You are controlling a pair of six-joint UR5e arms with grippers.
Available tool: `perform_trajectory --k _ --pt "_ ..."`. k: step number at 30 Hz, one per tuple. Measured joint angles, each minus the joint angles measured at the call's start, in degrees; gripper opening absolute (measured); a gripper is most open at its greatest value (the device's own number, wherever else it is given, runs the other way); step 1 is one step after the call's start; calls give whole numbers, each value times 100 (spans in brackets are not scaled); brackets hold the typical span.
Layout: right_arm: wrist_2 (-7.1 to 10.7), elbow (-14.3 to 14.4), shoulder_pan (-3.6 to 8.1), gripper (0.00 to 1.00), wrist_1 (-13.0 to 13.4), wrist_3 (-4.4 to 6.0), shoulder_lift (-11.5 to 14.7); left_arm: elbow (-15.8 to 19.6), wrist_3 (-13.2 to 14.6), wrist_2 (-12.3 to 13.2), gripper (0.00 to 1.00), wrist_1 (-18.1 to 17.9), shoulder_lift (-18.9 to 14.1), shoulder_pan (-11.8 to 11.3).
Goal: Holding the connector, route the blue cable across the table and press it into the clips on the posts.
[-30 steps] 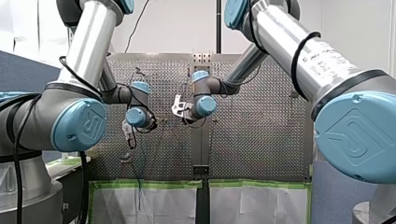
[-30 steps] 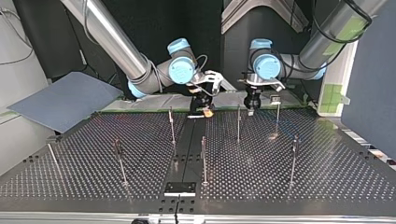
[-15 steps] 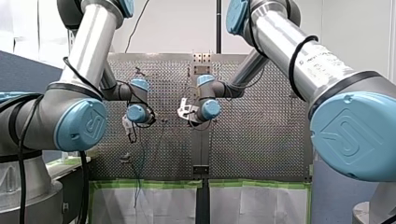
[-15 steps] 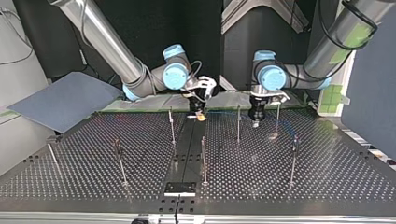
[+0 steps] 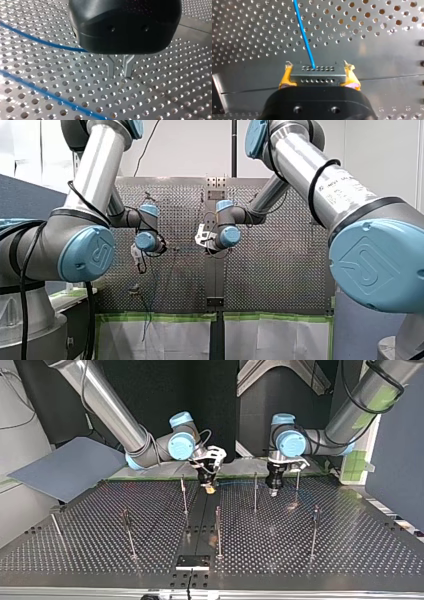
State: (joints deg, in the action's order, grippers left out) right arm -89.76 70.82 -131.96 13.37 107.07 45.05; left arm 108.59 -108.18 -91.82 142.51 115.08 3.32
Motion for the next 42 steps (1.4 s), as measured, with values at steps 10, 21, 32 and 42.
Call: perform_trajectory --k 10,21,32,42 --pt "16 -2 57 0 -27 -1 0 -1 268 -276 100 496 -15 127" --pt "19 -2 145 0 -35 1 1 280 663 -733 100 956 -357 391" --pt "19 -1 157 0 -43 6 0 699 706 -984 100 1486 -885 748" --pt "19 -2 172 0 -50 8 0 721 643 -905 100 1572 -1269 1051"
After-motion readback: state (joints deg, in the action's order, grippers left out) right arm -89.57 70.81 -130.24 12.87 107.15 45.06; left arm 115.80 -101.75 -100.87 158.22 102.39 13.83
